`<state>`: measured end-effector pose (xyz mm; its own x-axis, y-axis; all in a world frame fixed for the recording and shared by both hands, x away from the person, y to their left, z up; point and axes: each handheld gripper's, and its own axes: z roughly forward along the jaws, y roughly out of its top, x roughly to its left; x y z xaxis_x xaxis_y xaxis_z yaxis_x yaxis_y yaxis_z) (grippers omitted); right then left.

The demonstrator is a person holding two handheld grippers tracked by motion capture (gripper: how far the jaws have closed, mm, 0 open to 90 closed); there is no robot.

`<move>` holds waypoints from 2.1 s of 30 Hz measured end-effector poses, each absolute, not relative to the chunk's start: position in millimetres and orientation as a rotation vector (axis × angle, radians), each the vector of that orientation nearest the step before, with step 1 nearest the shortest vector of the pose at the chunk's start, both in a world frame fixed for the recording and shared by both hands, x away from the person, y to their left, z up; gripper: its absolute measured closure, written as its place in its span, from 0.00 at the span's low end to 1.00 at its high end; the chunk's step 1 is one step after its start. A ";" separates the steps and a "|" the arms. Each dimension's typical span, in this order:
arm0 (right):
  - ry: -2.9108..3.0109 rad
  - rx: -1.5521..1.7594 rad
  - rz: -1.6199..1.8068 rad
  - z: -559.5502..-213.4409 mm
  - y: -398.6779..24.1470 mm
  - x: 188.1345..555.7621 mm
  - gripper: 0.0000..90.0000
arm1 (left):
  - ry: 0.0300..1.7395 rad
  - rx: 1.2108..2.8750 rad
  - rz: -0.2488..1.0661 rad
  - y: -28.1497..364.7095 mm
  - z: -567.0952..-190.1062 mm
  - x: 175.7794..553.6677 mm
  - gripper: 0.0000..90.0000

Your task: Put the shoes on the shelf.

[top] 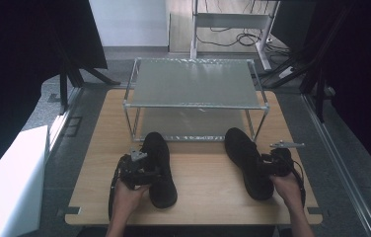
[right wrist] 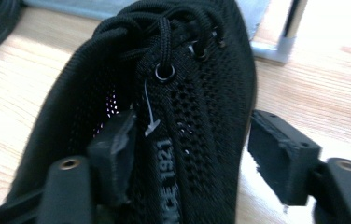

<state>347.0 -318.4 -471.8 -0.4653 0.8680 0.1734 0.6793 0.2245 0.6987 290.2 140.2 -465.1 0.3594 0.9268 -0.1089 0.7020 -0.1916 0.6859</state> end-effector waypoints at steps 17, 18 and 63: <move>2.162 1.454 0.970 -473.4 -316.9 340.2 0.70 | 1.452 1.993 0.382 128.8 -478.6 292.9 0.21; 2.162 1.459 0.973 -473.3 -317.0 340.3 0.69 | 1.447 1.995 0.385 129.2 -477.9 292.5 0.23; 2.079 1.642 1.114 -474.5 -329.7 335.0 0.80 | 1.474 1.902 0.378 174.2 -475.3 291.9 0.88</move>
